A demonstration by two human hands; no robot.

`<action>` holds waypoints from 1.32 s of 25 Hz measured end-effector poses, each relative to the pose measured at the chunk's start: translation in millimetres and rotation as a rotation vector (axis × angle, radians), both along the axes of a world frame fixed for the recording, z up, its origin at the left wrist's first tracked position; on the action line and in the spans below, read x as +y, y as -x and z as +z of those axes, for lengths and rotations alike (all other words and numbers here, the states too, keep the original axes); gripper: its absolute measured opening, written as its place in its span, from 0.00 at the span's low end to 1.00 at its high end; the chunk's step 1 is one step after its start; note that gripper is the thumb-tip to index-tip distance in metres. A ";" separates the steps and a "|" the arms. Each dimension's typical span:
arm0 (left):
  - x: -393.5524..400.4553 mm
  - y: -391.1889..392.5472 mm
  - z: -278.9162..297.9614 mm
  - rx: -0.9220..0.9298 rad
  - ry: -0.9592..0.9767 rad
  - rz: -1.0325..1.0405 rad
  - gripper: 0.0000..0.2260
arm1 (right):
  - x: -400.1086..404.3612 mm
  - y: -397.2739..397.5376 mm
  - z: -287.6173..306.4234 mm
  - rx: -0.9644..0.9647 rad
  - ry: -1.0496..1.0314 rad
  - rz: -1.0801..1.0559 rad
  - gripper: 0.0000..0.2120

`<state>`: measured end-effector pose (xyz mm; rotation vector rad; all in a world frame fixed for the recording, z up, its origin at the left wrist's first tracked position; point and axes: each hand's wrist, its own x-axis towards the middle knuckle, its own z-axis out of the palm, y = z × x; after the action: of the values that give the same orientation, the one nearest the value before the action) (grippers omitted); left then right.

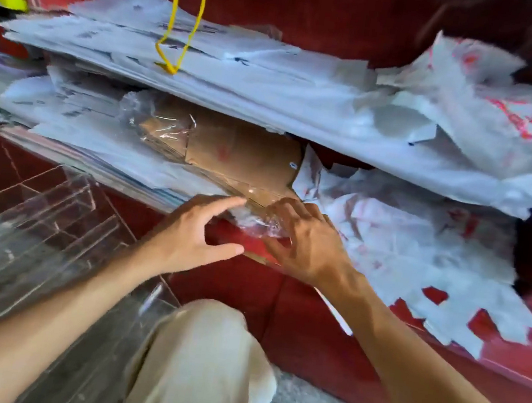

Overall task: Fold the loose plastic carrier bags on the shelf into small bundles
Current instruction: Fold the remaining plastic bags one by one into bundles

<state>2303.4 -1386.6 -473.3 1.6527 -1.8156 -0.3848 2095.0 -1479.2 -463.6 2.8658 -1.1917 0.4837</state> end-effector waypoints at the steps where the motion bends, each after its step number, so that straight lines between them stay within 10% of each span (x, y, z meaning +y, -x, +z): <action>1: -16.8 18.9 3.4 -0.056 0.023 -0.067 0.34 | -3.6 29.2 -2.0 0.025 0.006 -0.058 0.28; 11: -136.9 167.9 -15.6 -0.510 -0.036 -0.343 0.23 | -18.1 222.1 -41.4 0.076 -0.266 -0.458 0.23; 33: -166.2 207.7 -52.0 -0.473 -0.188 -0.331 0.29 | -107.1 187.2 -58.6 -0.017 -0.219 -0.649 0.26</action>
<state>2095.7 -1552.8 -525.4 1.6665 -2.4876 -0.3308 1907.8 -1586.3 -522.2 2.3959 -2.1590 0.3630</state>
